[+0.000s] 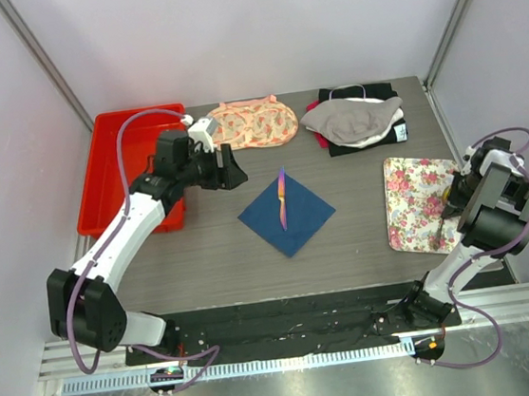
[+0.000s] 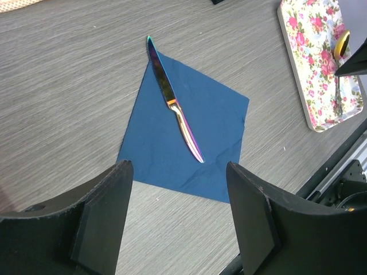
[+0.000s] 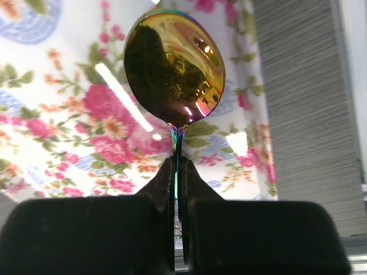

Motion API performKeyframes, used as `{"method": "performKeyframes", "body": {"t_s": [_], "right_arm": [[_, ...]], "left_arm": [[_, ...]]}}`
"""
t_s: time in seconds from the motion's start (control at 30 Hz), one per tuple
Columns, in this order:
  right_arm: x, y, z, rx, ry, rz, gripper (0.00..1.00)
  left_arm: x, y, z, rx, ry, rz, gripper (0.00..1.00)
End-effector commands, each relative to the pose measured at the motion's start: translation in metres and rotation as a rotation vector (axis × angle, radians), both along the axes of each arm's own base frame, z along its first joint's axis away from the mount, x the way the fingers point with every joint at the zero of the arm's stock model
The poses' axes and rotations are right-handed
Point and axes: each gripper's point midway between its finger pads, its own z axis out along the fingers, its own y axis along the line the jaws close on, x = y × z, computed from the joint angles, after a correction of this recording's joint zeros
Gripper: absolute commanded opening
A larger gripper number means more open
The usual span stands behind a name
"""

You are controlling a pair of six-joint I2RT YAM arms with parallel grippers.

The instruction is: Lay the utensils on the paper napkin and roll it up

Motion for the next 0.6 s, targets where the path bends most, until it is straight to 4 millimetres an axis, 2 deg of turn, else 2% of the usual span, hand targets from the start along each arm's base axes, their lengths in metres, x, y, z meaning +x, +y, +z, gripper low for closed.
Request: {"method": "performKeyframes", "body": {"t_s": [0.0, 0.03, 0.07, 0.17, 0.2, 0.27, 0.3, 0.33, 0.4, 0.43, 0.47, 0.5, 0.53, 0.57], "right_arm": [[0.031, 0.023, 0.044, 0.061, -0.134, 0.034, 0.01], [0.04, 0.032, 0.055, 0.082, -0.164, 0.051, 0.01], [0.05, 0.05, 0.061, 0.086, -0.177, 0.101, 0.01], [0.075, 0.084, 0.088, 0.105, -0.248, 0.157, 0.01], [0.086, 0.112, 0.095, 0.125, -0.26, 0.195, 0.01], [0.106, 0.143, 0.109, 0.139, -0.294, 0.255, 0.01], [0.114, 0.175, 0.113, 0.163, -0.298, 0.305, 0.01], [0.127, 0.19, 0.118, 0.177, -0.322, 0.323, 0.01], [0.137, 0.221, 0.12, 0.211, -0.332, 0.376, 0.01], [0.144, 0.251, 0.126, 0.221, -0.349, 0.431, 0.01], [0.146, 0.266, 0.117, 0.228, -0.323, 0.457, 0.01], [0.148, 0.279, 0.115, 0.239, -0.32, 0.473, 0.01], [0.149, 0.304, 0.118, 0.261, -0.328, 0.5, 0.01], [0.15, 0.316, 0.106, 0.283, -0.299, 0.504, 0.01]], "left_arm": [[0.014, 0.002, 0.002, -0.02, -0.043, 0.024, 0.72], [0.016, 0.004, 0.002, -0.032, -0.037, 0.036, 0.74], [0.02, 0.008, 0.003, -0.043, -0.036, 0.055, 0.76], [0.03, 0.014, 0.006, -0.08, -0.026, 0.078, 0.91], [0.032, 0.014, 0.006, -0.092, -0.022, 0.071, 1.0], [0.035, 0.013, 0.01, -0.117, -0.02, 0.045, 1.0], [0.037, 0.013, 0.016, -0.116, -0.037, 0.034, 1.0], [0.038, 0.014, 0.016, -0.107, -0.041, 0.031, 1.0], [0.046, 0.025, 0.02, -0.066, -0.065, 0.066, 1.0], [0.053, 0.032, 0.03, -0.059, -0.085, 0.088, 1.0], [0.059, 0.041, 0.037, -0.083, -0.103, 0.081, 1.0], [0.063, 0.046, 0.044, -0.111, -0.125, 0.072, 1.0], [0.067, 0.05, 0.052, -0.136, -0.142, 0.073, 1.0], [0.074, 0.058, 0.055, -0.149, -0.15, 0.095, 1.0]]}}
